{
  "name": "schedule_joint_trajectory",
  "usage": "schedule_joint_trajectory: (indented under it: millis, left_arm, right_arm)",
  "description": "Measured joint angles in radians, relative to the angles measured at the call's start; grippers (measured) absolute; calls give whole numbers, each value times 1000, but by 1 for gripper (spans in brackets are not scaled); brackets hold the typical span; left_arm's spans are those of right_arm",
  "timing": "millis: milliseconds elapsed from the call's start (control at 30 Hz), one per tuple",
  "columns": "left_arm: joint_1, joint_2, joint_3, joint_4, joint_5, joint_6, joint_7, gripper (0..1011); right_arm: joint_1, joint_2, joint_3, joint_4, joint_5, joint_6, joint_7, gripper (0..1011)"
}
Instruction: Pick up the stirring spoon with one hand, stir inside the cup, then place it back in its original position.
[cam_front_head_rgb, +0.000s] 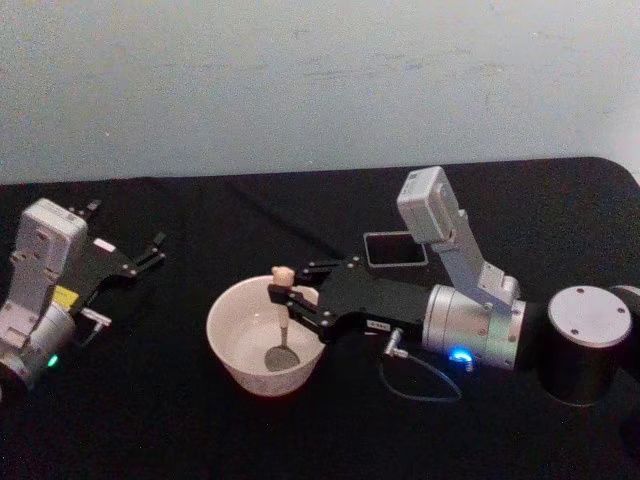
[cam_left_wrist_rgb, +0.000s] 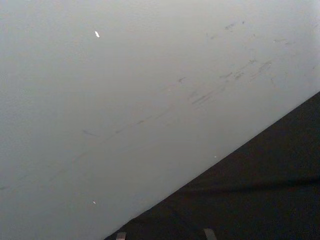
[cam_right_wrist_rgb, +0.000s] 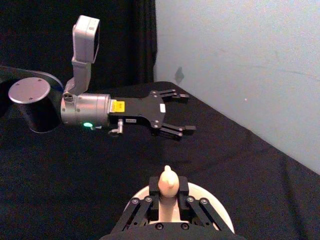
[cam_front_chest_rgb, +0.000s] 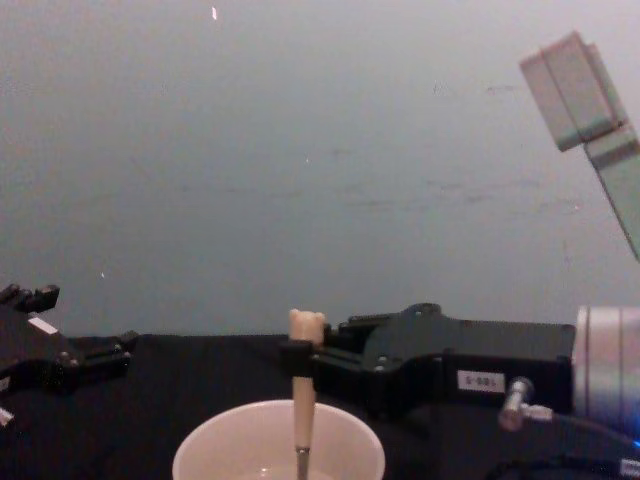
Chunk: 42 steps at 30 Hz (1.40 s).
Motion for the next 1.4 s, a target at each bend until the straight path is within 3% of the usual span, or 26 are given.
schedule_joint_trajectory:
  millis: [367, 567, 867, 1100, 1400]
  left_arm:
    - [0, 0, 0, 0, 0, 0, 0, 1001]
    - [0, 0, 0, 0, 0, 0, 0, 1001]
    - [0, 0, 0, 0, 0, 0, 0, 1001]
    - [0, 0, 0, 0, 0, 0, 0, 1001]
    - [0, 0, 0, 0, 0, 0, 0, 1001]
  right_arm:
    - [57, -51, -40, 55, -6, 2, 6, 210]
    - [88, -86, -54, 102, -52, -17, -30, 210]
    - [112, -114, -29, 157, -85, -20, -71, 210]
    - [99, -100, -2, 154, -88, -16, -78, 210]
    - [39, -36, 35, 79, -67, -3, -58, 210]
